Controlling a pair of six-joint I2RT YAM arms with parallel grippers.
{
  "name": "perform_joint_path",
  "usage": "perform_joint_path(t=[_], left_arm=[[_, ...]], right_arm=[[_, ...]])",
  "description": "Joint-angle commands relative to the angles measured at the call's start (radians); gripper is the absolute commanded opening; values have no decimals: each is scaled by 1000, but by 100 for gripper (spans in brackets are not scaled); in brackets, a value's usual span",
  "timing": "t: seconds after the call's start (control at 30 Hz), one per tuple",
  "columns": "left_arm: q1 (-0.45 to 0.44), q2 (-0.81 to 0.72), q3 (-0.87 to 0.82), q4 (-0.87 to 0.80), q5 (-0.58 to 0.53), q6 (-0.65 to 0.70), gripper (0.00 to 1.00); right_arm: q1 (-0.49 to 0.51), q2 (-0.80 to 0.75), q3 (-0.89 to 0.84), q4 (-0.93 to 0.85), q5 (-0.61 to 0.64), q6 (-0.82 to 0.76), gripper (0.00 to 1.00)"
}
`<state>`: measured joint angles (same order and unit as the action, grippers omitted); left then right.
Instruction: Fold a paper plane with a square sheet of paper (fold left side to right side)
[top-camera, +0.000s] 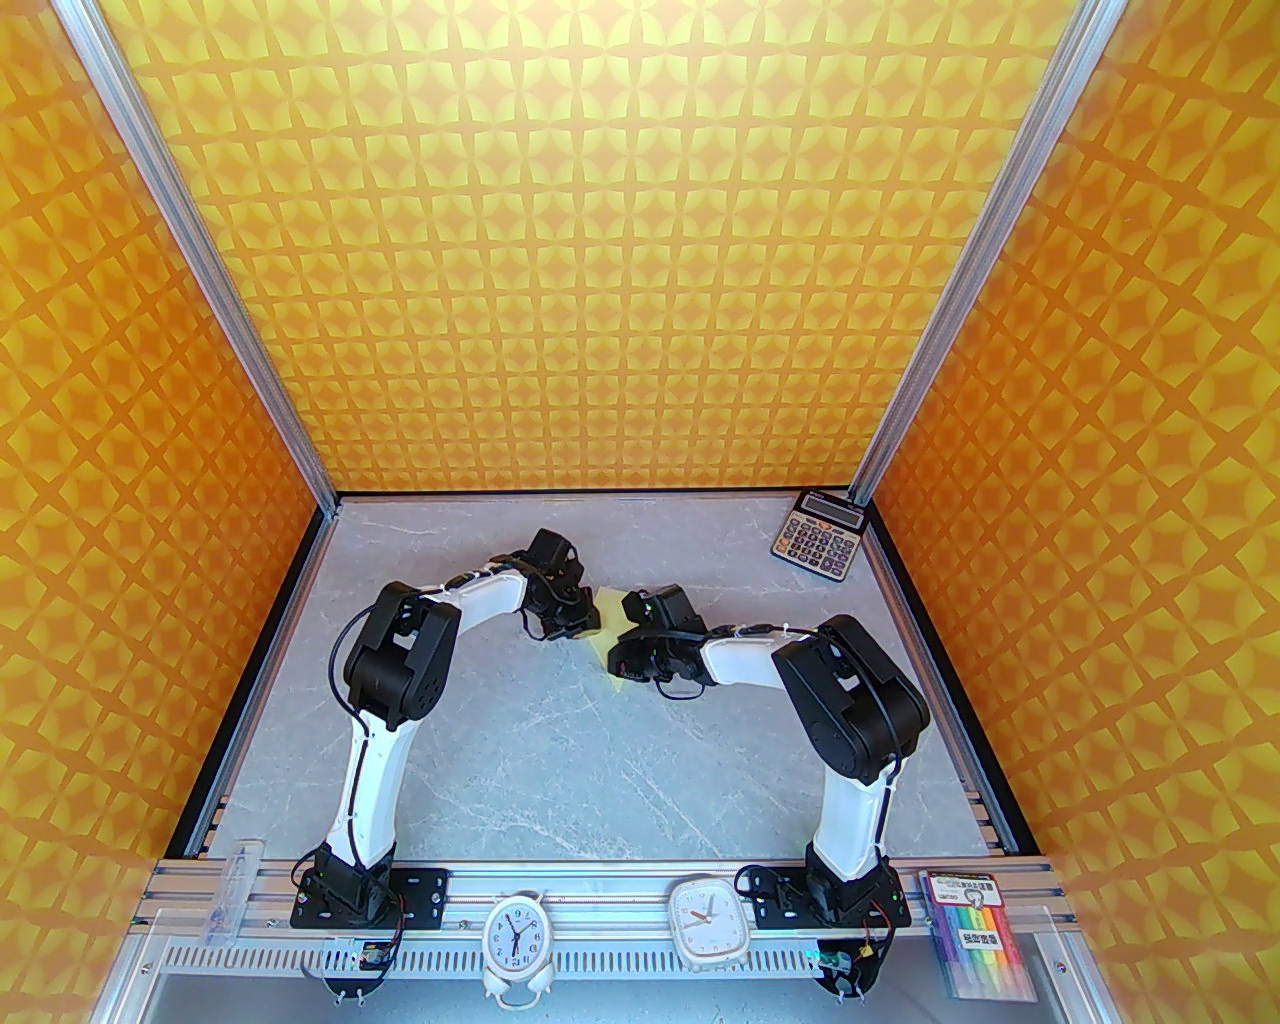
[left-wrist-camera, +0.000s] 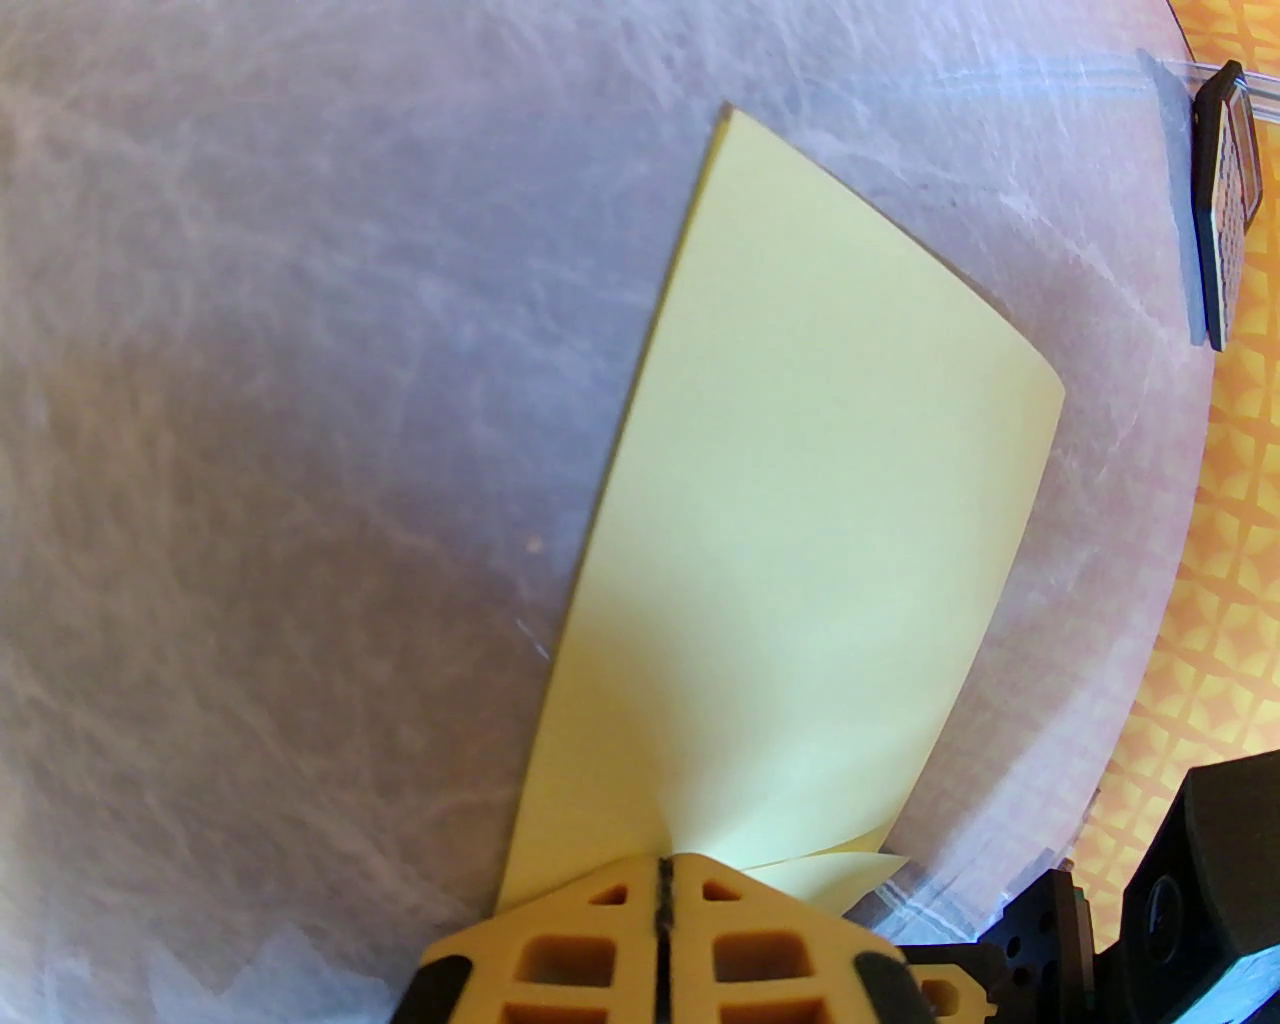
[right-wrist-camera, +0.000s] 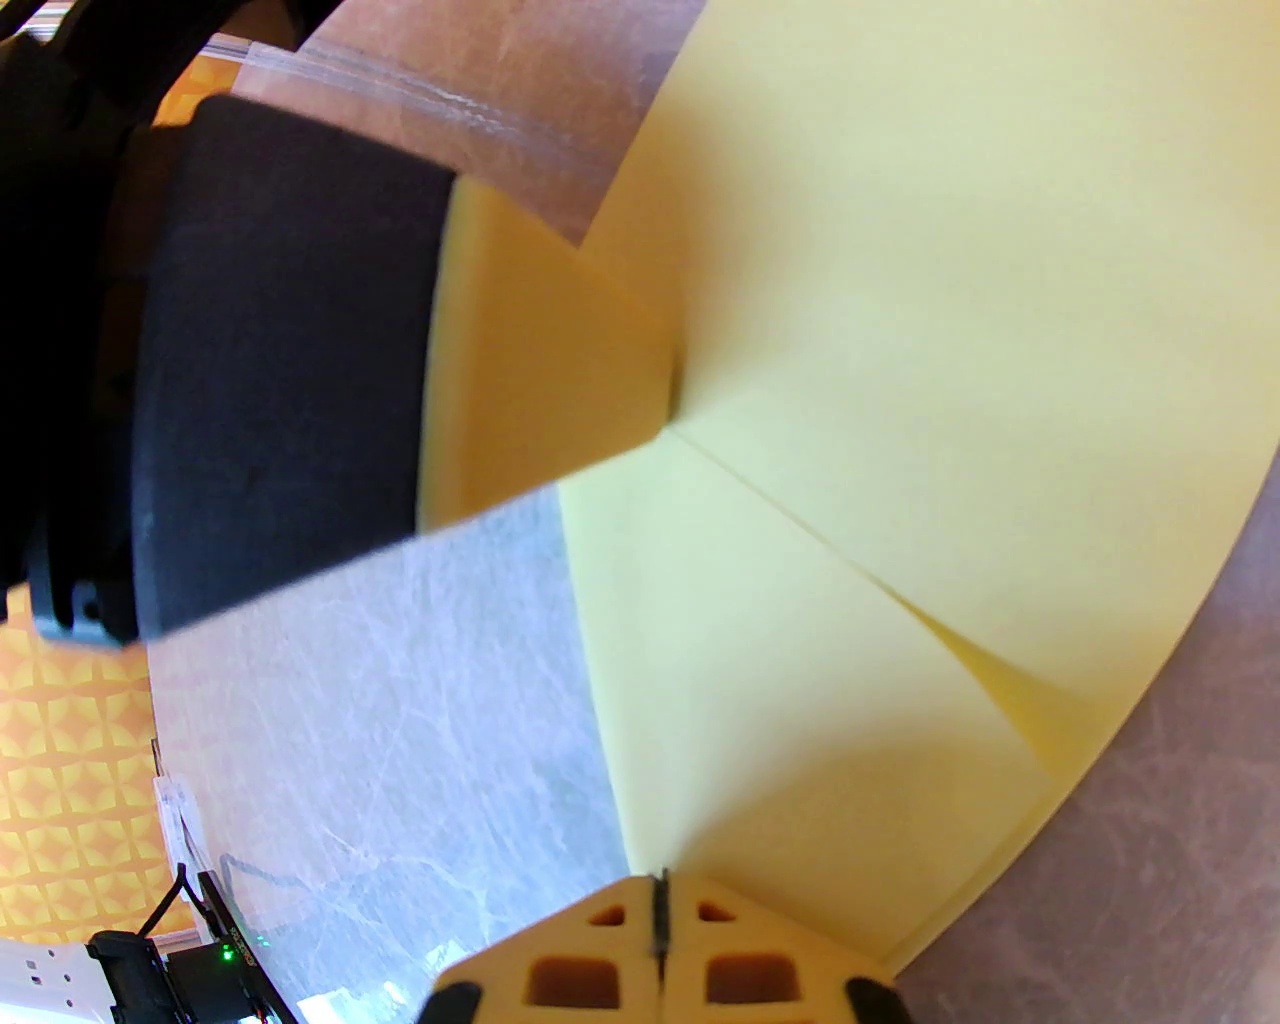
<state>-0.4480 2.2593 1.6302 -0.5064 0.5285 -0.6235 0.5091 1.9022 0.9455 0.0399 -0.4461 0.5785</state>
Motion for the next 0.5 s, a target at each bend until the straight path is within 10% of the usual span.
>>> perform_joint_path(t=[0.0, 0.47], left_arm=[[72, 48, 35, -9, -82, 46, 9], [64, -115, -46, 29, -49, 13, 26]], right_arm=[[6, 32, -58, -149, 34, -8, 0], [8, -69, 87, -279, 79, -47, 0]])
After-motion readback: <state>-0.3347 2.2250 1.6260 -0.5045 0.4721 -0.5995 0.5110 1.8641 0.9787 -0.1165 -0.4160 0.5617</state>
